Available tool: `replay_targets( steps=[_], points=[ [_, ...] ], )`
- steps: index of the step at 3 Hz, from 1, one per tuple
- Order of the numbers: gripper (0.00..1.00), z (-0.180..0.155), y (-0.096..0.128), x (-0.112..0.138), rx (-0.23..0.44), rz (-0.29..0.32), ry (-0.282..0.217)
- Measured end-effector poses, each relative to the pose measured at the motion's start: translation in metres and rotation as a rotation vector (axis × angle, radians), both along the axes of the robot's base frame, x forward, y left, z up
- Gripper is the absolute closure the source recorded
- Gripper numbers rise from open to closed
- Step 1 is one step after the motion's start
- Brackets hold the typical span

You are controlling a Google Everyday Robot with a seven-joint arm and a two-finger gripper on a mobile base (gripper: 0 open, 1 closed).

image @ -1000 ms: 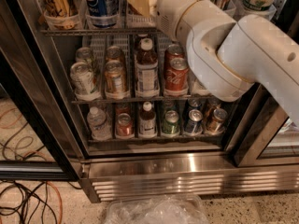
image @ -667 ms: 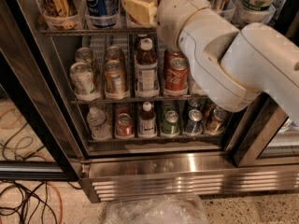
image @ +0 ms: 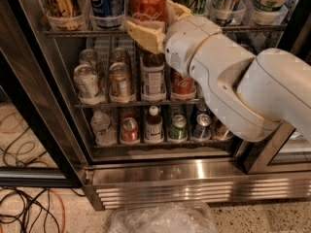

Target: Pick coke can from top shelf of fridge

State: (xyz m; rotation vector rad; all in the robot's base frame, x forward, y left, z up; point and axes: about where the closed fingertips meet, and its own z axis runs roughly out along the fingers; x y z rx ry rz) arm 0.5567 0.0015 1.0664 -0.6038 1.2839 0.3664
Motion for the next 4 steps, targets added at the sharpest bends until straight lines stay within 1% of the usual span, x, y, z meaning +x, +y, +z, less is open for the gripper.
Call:
replay_targets(
  steps=[2,3,4],
  points=[
    [1.0,-0.023,-0.008,-0.027,-0.041,0.011,0.035],
    [1.0,-0.038,-0.013,-0.046,-0.08,0.041,0.063],
    [1.0,-0.053,-0.022,-0.072,-0.129,0.08,0.104]
  ],
)
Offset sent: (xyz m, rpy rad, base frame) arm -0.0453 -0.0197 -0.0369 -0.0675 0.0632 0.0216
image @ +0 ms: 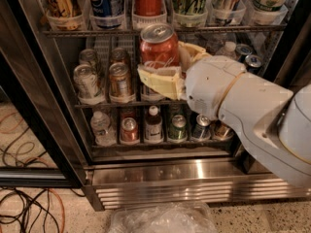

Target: Pick coke can from top shelf of fridge

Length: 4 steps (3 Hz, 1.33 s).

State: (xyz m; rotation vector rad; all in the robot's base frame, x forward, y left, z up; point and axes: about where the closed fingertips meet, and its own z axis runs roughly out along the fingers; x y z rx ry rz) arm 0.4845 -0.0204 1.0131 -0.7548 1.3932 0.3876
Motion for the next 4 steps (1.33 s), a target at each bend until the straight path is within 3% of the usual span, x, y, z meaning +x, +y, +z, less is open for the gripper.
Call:
replay_targets(
  steps=[2,4],
  points=[
    [1.0,-0.01,-0.019,-0.056,-0.081,0.109,0.079],
    [1.0,-0.01,-0.013,-0.062,-0.084,0.139,0.082]
  ],
)
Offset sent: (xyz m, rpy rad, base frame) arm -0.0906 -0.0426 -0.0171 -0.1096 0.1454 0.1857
